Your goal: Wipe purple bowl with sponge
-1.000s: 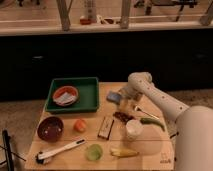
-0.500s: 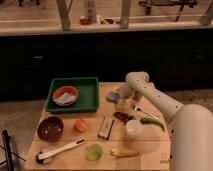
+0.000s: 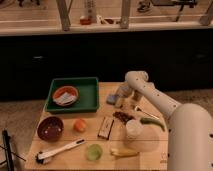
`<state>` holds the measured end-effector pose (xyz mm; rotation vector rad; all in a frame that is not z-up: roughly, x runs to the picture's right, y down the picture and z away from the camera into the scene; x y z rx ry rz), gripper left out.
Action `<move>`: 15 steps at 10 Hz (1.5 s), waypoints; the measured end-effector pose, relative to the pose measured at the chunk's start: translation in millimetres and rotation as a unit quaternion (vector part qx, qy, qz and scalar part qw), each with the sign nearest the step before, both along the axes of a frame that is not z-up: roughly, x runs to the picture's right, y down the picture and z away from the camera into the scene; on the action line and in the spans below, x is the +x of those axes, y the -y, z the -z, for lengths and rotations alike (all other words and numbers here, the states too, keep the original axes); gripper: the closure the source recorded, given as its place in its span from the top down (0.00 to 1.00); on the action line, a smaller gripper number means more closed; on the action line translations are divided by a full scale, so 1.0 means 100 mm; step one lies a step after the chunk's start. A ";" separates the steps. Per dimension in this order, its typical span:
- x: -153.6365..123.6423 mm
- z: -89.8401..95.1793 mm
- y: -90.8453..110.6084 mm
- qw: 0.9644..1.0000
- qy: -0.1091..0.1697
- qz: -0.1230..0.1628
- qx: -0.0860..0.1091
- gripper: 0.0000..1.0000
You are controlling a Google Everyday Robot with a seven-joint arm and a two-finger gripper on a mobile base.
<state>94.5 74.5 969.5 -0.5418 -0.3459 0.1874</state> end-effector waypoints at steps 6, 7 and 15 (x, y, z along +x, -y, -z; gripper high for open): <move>-0.01 0.02 0.02 1.000 0.002 0.003 0.001 0.00; 0.01 0.03 0.04 1.000 0.005 0.011 0.001 0.00; -0.12 0.35 0.43 0.997 0.065 0.034 0.020 0.00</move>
